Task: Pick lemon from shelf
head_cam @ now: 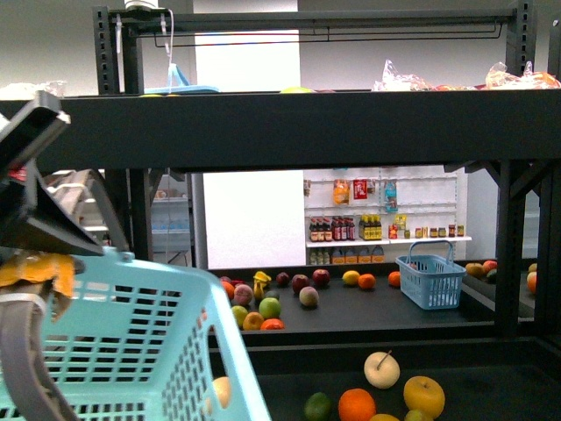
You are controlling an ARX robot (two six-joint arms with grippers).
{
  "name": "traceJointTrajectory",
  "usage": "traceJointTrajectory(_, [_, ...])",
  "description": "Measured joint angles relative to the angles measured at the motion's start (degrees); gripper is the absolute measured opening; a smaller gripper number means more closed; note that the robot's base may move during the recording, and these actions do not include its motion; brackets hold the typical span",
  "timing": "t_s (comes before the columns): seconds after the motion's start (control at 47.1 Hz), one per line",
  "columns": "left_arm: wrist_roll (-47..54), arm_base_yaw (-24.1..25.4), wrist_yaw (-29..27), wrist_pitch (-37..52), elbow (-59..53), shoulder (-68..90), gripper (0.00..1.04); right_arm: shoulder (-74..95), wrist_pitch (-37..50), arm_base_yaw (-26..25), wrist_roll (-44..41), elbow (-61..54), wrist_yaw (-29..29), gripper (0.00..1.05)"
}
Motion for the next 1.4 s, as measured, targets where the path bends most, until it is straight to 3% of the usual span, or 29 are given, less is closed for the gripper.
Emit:
traceJointTrajectory(0.233, [1.49, -5.75, -1.11, 0.35, 0.11, 4.11, 0.18, 0.00, 0.00, 0.02, 0.00, 0.00, 0.00, 0.97])
traceJointTrajectory(0.7, [9.18, -6.51, -1.27, -2.29, 2.16, 6.14, 0.18, 0.00, 0.00, 0.02, -0.02, 0.00, 0.00, 0.97])
traceJointTrajectory(0.722, [9.29, -6.51, -1.27, -2.29, 2.16, 6.14, 0.18, 0.35, -0.50, 0.35, 0.11, 0.09, 1.29, 0.97])
traceJointTrajectory(0.785, [9.79, -6.54, -1.29, -2.29, 2.16, 6.14, 0.18, 7.69, -6.40, 3.19, 3.19, 3.28, 12.57, 0.97])
traceJointTrajectory(0.828, [9.77, -6.54, -1.46, -2.29, 2.16, 6.14, 0.18, 11.89, -5.49, 2.89, 3.80, 4.33, 13.57, 0.97])
traceJointTrajectory(1.104, [10.05, -6.64, -1.29, -2.29, 2.16, 6.14, 0.18, 53.46, 12.74, -4.94, 6.62, 20.11, -0.94, 0.97])
traceJointTrajectory(1.401, [10.16, -6.67, -1.40, -2.29, 2.16, 6.14, 0.18, 90.73, 13.62, -4.11, 2.64, 40.26, -8.55, 0.97])
